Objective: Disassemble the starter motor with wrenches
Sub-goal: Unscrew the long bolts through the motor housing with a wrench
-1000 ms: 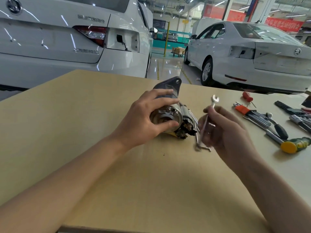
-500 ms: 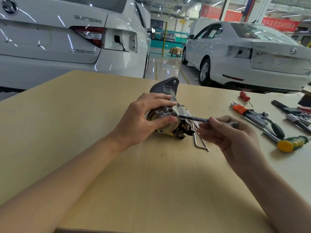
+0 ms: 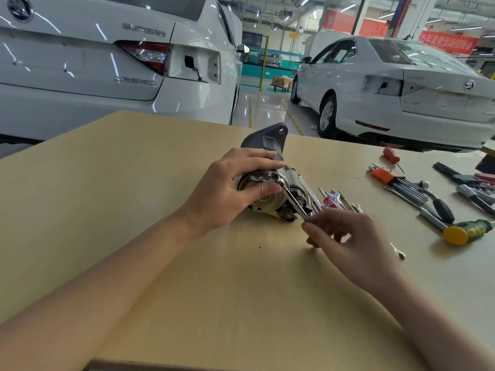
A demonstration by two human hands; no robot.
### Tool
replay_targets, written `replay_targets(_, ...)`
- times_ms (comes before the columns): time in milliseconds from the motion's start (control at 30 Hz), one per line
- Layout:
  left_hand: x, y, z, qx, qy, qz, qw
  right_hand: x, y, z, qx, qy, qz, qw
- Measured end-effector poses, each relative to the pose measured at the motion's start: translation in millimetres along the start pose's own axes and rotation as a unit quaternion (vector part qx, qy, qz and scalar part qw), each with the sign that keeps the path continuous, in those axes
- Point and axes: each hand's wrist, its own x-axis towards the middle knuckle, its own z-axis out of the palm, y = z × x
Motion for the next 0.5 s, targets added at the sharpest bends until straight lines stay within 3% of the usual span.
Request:
replay_targets(67,-0.1,1.1,0.3,-0.004,0.002,-0.009,1.000,2.4,0.9,1.2,0.000,0.010,0.009,1.000)
replay_targets(167,-0.2,3.7,-0.1,-0.007,0.005,-0.016,1.000,5.2,-1.7,-7.7,0.136,0.054,0.050,0.988)
replay_targets(267,-0.8,6.7,1.5,-0.014,0.012,-0.023,1.000,12.2,-6.6,-19.8,0.309,0.121,0.091,0.939)
replay_targets(400,-1.5,8.5,3.6,-0.016,0.028,-0.027,0.999,35.2,-26.3,-18.8,0.517,0.092,0.075,0.848)
replay_targets(433,-1.6,7.7,3.8,-0.012,0.030,-0.030,0.999,41.7,-35.6,-16.8,0.516,0.082,0.055,0.851)
replay_targets(500,-1.7,5.4,5.6,-0.004,0.035,-0.040,0.999,52.0,-54.4,-9.3,0.429,0.074,-0.004,0.900)
